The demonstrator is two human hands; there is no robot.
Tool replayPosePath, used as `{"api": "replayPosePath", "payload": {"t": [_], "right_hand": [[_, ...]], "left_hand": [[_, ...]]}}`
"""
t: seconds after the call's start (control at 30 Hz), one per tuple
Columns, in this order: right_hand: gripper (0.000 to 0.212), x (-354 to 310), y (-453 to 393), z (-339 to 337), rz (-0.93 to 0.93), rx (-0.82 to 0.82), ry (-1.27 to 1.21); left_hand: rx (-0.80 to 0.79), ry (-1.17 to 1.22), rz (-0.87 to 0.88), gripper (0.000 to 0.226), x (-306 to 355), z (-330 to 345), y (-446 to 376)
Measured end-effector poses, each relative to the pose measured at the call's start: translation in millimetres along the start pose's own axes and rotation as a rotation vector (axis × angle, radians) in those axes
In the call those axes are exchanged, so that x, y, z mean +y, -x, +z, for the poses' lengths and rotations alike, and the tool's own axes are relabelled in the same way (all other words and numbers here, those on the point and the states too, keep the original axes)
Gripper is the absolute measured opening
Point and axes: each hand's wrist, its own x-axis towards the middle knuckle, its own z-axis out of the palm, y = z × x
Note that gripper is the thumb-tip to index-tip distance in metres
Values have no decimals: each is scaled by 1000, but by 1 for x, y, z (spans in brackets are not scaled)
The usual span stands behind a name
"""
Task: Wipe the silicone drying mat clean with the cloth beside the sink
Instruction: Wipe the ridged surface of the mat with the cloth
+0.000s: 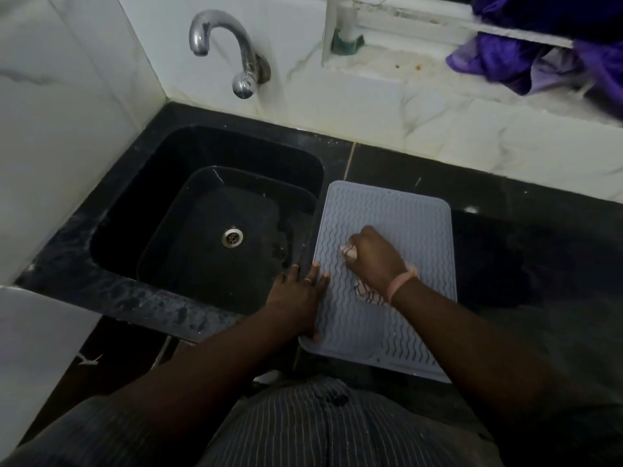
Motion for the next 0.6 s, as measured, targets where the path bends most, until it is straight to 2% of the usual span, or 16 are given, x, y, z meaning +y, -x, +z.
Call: {"api": "replayPosePath", "payload": {"t": [0.1,0.17,0.3,0.33,0.37,0.43,0.5,0.6], "right_hand": [[29,2,-18,-5,53,-22,44],[25,-4,-11,0,51,-11,57],[16,-15,23,16,-5,-32,-8],[16,-15,33,20,-17,-45,-23],[16,-16,41,24,-25,-51,-37],[18,-16,51,29,-33,-60,-42],[20,-15,52,32,-38,-53,-15],[24,-13,47,31,-45,-39,-2]], "left_hand": [[-4,-28,4,123,-1,-7,-1],[18,-42,-6,111,1,-12,-2],[225,86,-47,60,6,-24,-8],[277,108,-52,57,5,-28,-12],[309,115,-54,62,2,-34,-19],[282,89,-56,90,-8,-48,-36],[148,64,-49,119,-20,-61,-52],[0,40,-10,141,-28,-63,-65]]}}
